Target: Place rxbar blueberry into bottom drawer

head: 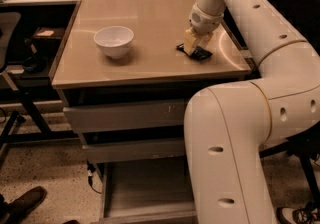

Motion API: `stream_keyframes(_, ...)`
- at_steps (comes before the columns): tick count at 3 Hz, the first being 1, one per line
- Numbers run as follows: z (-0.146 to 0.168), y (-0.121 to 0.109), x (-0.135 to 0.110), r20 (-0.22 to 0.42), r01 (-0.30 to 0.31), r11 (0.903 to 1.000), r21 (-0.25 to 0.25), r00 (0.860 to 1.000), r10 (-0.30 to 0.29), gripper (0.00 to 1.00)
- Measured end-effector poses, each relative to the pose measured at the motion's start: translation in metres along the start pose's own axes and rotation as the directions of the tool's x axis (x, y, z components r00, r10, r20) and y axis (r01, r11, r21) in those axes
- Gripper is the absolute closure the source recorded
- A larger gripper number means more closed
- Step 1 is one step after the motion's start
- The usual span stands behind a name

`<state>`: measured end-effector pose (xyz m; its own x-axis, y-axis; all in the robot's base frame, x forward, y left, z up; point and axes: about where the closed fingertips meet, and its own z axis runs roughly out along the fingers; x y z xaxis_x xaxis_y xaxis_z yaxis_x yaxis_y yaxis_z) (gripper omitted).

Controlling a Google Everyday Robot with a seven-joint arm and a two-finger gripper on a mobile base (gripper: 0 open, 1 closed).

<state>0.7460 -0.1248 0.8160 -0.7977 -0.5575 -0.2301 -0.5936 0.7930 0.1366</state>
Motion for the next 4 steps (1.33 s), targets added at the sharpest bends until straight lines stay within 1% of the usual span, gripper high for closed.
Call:
stream_keyframes(1, -0.013, 0.002, 0.026, 0.033, 0.025, 0.9996, -0.013, 0.999, -0.024, 1.00)
stream_keyframes(2, -0.012, 0.001, 0.026, 0.034, 0.025, 0.9996, -0.014, 0.999, -0.024, 1.00)
stream_keyframes(3, -0.023, 0.004, 0.039, 0.050, 0.009, 0.9999, -0.010, 0.999, -0.008, 1.00)
stream_keyframes(4, -0.038, 0.020, 0.067, 0.052, -0.015, 0.9999, 0.005, 0.999, 0.015, 1.00)
